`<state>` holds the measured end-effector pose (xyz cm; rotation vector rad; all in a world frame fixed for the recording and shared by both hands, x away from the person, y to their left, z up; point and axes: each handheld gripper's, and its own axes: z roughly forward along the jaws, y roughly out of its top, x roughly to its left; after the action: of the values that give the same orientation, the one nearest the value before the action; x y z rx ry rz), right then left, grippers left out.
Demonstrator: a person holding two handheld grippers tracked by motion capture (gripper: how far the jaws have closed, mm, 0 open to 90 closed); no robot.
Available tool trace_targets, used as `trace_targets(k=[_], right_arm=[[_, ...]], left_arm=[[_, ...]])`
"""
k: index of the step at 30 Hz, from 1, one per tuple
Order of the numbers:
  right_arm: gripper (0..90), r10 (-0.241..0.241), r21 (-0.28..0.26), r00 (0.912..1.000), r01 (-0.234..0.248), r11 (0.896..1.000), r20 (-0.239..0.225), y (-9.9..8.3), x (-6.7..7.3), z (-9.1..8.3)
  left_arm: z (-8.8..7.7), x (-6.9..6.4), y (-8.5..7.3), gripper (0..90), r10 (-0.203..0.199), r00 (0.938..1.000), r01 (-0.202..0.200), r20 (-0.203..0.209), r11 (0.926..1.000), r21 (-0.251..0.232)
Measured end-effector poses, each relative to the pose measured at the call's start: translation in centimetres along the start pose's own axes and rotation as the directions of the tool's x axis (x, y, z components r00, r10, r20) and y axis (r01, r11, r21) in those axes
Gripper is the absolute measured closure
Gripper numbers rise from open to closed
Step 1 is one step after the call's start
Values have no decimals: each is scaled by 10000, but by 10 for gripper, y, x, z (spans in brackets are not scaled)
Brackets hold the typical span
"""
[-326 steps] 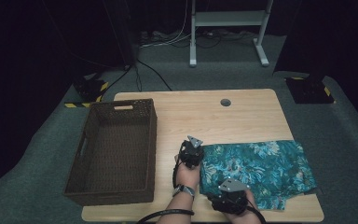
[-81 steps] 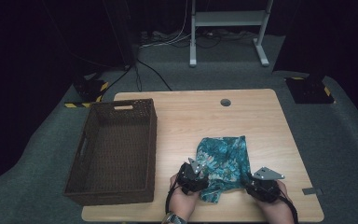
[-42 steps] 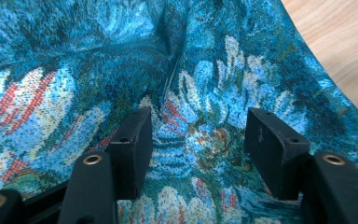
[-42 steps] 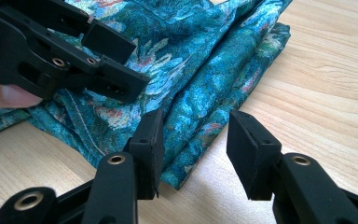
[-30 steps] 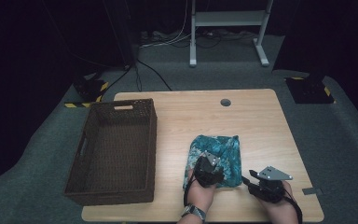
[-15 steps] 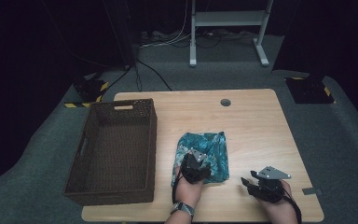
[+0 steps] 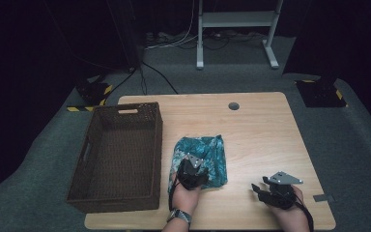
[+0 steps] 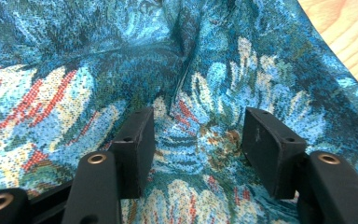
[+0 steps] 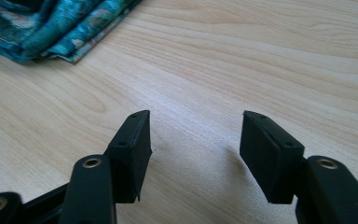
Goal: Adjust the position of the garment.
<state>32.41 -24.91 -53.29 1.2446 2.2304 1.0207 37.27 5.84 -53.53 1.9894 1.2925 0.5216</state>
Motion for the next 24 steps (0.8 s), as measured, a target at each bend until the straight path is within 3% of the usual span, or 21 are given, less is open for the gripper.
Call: trace_targets(k=[8,15,18,20,24], right_arm=[[378,280,118,9993,-283,9995,233,-3,-5,4],[314,135,153,9988,-142,9998,481,-5,-6,4],[293,111,132,9988,-117,9998,479,-5,-5,5],[269,96,120,9989,-102,9999,464,-5,-5,5],[232,48,138,9992,-53,9999,400,-5,-4,6]], left_arm=[[-3,10,-2,421,-133,9997,134,-196,9999,49],[-6,21,-4,412,-283,9984,287,-484,9995,91],[-6,22,-3,397,-354,9982,363,-492,9992,163],[-8,23,-1,395,-686,9969,699,-396,9971,308],[-13,21,5,369,-822,9963,823,-236,9966,36]])
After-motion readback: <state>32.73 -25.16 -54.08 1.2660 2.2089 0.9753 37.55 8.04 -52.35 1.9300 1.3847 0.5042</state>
